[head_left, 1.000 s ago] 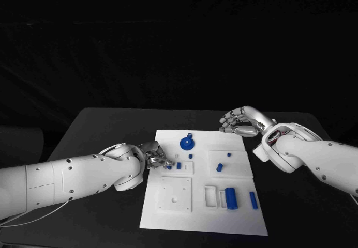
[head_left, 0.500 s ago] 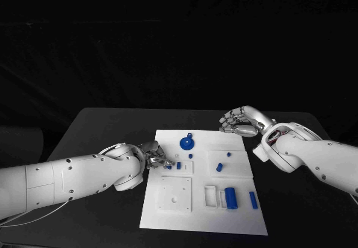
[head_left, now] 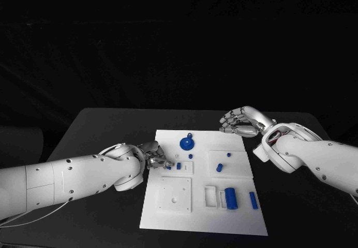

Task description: Assemble the parts on the task board

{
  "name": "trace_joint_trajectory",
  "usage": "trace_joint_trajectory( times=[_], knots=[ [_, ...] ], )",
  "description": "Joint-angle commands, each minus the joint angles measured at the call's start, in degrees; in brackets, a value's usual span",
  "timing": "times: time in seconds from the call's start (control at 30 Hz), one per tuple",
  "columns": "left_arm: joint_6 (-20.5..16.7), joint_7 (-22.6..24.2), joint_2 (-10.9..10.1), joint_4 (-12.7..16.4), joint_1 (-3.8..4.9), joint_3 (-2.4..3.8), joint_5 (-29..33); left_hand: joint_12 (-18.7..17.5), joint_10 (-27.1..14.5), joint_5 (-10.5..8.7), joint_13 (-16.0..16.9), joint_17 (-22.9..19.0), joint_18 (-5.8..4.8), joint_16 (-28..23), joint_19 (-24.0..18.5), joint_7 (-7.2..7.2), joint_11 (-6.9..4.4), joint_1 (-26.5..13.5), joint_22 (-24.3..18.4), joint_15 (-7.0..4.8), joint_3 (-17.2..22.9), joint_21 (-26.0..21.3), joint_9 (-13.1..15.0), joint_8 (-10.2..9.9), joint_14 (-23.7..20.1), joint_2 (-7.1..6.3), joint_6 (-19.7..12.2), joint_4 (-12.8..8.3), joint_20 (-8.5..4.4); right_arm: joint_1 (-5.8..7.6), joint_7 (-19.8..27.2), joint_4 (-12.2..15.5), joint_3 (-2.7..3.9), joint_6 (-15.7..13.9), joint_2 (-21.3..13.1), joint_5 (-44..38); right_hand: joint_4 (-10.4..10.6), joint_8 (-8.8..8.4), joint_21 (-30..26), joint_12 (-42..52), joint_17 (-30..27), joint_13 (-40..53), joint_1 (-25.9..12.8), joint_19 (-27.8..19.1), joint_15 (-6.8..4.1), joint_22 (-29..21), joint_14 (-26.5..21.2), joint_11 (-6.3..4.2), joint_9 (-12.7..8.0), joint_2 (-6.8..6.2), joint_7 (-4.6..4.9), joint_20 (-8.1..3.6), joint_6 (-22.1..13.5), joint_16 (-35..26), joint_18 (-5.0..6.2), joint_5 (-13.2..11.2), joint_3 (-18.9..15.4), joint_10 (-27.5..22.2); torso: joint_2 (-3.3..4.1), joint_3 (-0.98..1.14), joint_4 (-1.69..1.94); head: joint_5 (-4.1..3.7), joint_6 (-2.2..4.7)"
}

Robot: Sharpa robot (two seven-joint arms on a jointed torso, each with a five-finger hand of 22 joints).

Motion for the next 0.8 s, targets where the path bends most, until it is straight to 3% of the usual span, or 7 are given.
trace_joint_trajectory(
  times=[0.03,0.07,0.3,0.8],
  knots=[
    [-1.1,0.6,0.2,0.2,-0.02,0.01,-0.5,-0.4,0.2,2.99,-0.4,-0.2,0.26,-0.1,-0.5,0.24,0.23,3.6,0.9,-0.37,0.1,0.4,-0.1,-0.2,-0.1,2.03,-0.4,-3.1,-7.39,-0.02,0.6,0.1,0.02,0.5,0.0,-0.1,0.2,0.23,-0.3,-0.3,-0.1,-0.1,0.1,-0.3,0.03,0.1,0.2,0.09,-0.1,-0.23,-0.02,0.19,-0.4,-0.2,-0.27,0.2,-0.2,0.4,-0.01,0.03,0.01,-0.01,0.03],
    [-1.4,0.6,0.1,0.3,-0.02,0.01,-0.7,-0.5,0.2,3.32,-0.5,-0.3,0.21,-0.1,-0.5,0.26,0.24,4.3,0.9,-0.31,-0.1,0.4,-0.2,-0.3,-0.1,2.78,-0.4,-4.2,-7.36,-0.02,0.6,0.1,0.02,0.5,0.0,-0.1,0.2,0.23,-0.3,-0.3,-0.1,-0.1,0.1,-0.3,0.04,0.1,0.2,0.09,-0.1,-0.23,-0.02,0.19,-0.4,-0.2,-0.27,0.2,-0.2,0.4,-0.01,0.02,0.01,0.0,0.04],
    [-2.8,1.2,-0.1,0.9,-0.02,0.01,-2.6,-0.6,0.3,3.33,-0.8,-0.4,0.14,-0.1,-0.5,0.27,0.2,4.7,0.8,-0.26,-0.2,0.3,-0.4,-0.5,0.0,3.87,-0.4,-5.3,-7.32,-0.02,0.6,0.1,0.02,0.5,-0.1,-0.1,0.3,0.23,-0.3,-0.3,-0.1,-0.1,0.1,-0.3,0.04,0.1,0.2,0.1,-0.1,-0.24,-0.02,0.2,-0.4,-0.2,-0.26,0.2,-0.3,0.4,0.0,0.01,0.01,-0.01,0.02],
    [-3.6,1.6,-0.6,1.7,-0.03,0.0,-6.4,-0.6,0.3,2.9,-0.9,-0.5,0.13,-0.1,-0.4,0.23,0.06,5.1,0.8,-0.24,-0.1,0.3,-0.6,-0.6,0.2,4.1,-0.3,-6.2,-7.33,-0.02,0.7,0.1,0.02,0.5,-0.2,-0.1,0.3,0.24,-0.3,-0.4,-0.1,-0.1,0.0,-0.3,0.04,0.1,0.2,0.1,-0.1,-0.24,-0.01,0.22,-0.4,-0.2,-0.25,0.3,-0.3,0.5,-0.02,0.0,0.04,-0.05,-0.12]
  ],
)
